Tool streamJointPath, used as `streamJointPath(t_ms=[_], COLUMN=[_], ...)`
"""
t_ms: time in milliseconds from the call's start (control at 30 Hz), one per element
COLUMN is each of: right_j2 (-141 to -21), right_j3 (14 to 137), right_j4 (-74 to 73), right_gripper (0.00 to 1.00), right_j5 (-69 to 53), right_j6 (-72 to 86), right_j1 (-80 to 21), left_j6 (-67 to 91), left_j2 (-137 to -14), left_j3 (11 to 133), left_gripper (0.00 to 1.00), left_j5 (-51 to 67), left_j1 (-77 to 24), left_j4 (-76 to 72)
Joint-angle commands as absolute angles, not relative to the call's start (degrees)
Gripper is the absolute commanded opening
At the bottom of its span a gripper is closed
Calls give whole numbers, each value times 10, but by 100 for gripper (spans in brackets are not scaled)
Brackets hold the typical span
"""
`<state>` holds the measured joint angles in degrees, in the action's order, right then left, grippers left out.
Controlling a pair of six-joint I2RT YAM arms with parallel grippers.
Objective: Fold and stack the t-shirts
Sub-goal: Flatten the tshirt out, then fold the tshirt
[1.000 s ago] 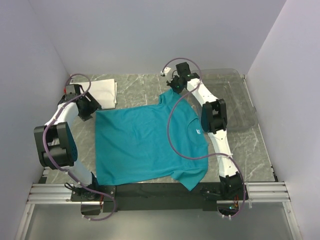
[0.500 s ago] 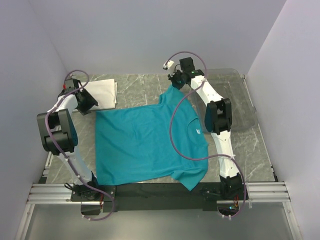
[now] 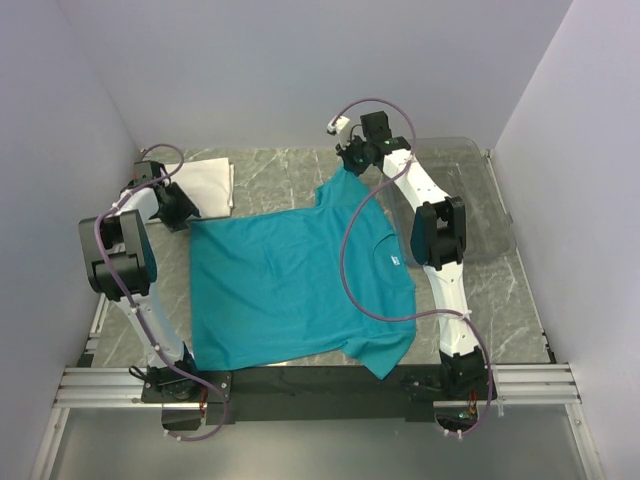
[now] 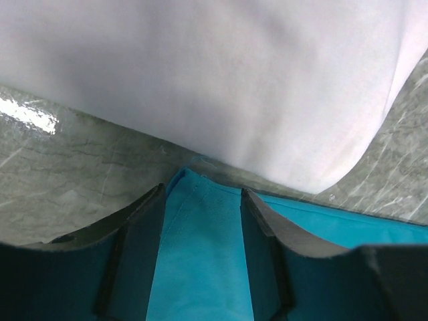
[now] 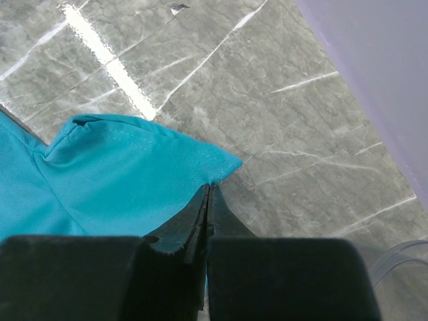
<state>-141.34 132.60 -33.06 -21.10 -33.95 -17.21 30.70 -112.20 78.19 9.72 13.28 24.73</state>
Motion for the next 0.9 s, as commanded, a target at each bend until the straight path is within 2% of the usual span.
streamJointPath(t_ms=[0,400,500,533,600,867], right_j2=[-1378,-1374,-1371,-1368,-1361,-1319], right_j3=[1317,1310,1306,1304,1294,1270], right_j4=[-319,-322,-325,-325,-323,-287], right_gripper=[0,0,0,0,0,0], right_j5=[-221,-220,-221,-221,-222,-229], right_j6=[-334,-333,-333,-333,-333,-287], right_j1=[-167,-167,-168,-167,-168,-144], left_j6=[292,279,278,277,277,252], left_j2=[-1130,-1156,-1158,-1157,-1148,-1045], left_j3=[810,809,810,813,814,788], left_gripper=[54,37,22,11,1,1], left_j5=[103,91,81,77,74,53], left_j1=[134,130,130,130,129,128], left_j4=[248,258,256,256,251,220])
